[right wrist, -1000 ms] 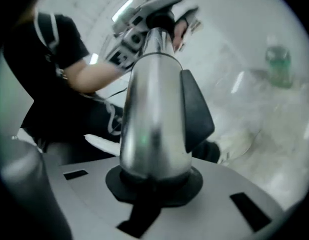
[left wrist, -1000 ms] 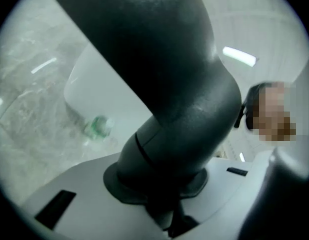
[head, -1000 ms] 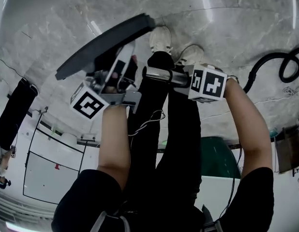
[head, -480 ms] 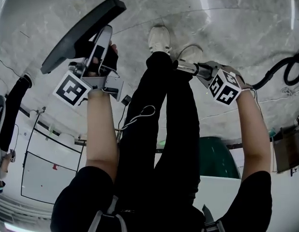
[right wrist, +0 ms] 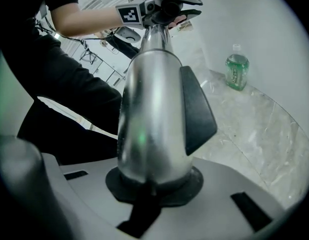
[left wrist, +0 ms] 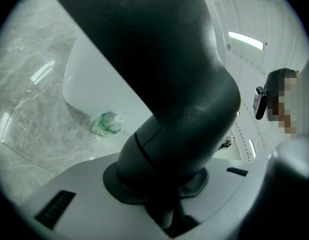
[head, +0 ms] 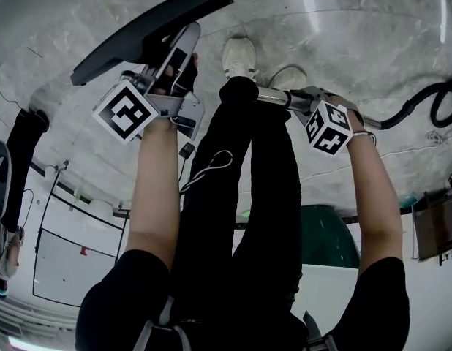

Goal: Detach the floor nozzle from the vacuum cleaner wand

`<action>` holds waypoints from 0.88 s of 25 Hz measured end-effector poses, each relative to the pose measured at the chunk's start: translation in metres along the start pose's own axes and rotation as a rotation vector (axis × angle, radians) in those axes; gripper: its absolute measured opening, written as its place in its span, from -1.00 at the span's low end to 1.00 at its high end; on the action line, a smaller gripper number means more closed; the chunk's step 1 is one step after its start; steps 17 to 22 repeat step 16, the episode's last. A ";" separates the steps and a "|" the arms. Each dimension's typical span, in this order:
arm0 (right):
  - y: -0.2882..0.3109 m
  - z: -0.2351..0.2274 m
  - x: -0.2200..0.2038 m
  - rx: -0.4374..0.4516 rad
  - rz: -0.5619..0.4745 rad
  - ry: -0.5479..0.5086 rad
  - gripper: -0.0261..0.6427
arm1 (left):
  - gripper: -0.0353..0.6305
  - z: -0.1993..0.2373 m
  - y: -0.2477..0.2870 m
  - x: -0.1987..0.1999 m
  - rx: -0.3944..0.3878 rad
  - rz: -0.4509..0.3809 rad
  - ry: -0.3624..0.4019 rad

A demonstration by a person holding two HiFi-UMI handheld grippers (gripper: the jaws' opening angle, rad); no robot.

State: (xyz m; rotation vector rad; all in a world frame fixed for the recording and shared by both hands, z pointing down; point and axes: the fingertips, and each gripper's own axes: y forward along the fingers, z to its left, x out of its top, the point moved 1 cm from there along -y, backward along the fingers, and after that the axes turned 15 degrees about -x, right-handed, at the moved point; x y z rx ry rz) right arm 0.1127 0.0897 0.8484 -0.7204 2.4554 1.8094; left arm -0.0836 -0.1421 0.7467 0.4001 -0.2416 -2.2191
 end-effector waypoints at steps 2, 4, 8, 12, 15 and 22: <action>0.001 0.000 0.004 -0.009 0.000 -0.001 -0.76 | -0.62 0.003 -0.001 -0.002 0.008 0.011 -0.011; 0.001 -0.002 0.008 -0.021 -0.003 0.000 -0.76 | -0.62 0.006 -0.002 -0.004 0.014 0.007 -0.038; 0.002 -0.012 0.013 -0.067 -0.018 0.006 -0.76 | -0.62 0.008 -0.001 -0.011 0.000 -0.009 -0.098; 0.005 -0.020 0.023 -0.094 -0.028 0.010 -0.76 | -0.62 0.013 -0.004 -0.014 0.015 0.013 -0.094; 0.004 -0.029 0.034 -0.131 -0.051 0.012 -0.76 | -0.62 0.015 -0.003 -0.014 0.023 0.039 -0.074; 0.003 -0.032 0.037 -0.147 -0.062 0.013 -0.76 | -0.62 0.015 -0.003 -0.014 0.026 0.046 -0.070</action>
